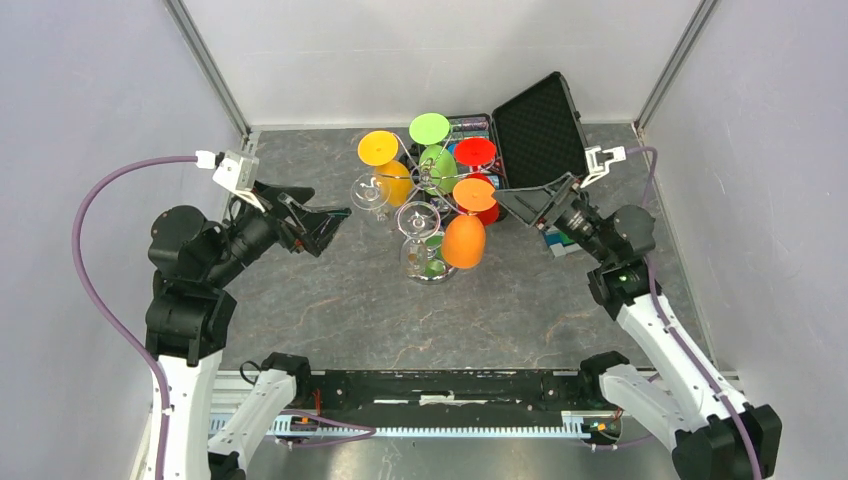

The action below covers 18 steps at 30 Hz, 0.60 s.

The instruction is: Take the wine glass off the wine glass rack

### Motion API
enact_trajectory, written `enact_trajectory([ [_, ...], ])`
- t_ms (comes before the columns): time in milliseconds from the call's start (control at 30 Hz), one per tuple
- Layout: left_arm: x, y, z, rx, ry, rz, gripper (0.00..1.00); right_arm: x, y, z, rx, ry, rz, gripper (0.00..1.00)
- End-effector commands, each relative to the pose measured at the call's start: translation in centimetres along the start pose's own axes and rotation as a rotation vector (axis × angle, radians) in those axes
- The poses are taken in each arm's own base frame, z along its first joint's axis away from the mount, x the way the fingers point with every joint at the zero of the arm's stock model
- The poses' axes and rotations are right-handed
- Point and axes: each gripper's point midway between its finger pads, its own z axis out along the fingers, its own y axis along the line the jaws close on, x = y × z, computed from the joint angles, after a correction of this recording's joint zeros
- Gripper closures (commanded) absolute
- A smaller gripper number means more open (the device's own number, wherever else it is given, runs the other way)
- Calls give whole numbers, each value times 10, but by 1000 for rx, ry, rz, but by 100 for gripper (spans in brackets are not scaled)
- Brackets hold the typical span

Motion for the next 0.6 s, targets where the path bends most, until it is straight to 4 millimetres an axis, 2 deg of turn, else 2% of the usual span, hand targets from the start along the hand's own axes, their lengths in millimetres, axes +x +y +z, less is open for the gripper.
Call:
enact_trajectory([
  [0, -6, -6, 0, 28, -26, -9, 0, 7, -8, 10, 54, 14, 57, 22],
  [233, -3, 8, 1, -46, -21, -27, 0, 28, -12, 19, 79, 65, 112, 36],
  [433, -1, 11, 1, -61, -15, -29, 0, 26, -23, 20, 146, 26, 93, 55],
  [567, 3, 18, 2, -93, -5, -33, 0, 25, -28, 22, 188, 21, 69, 61],
])
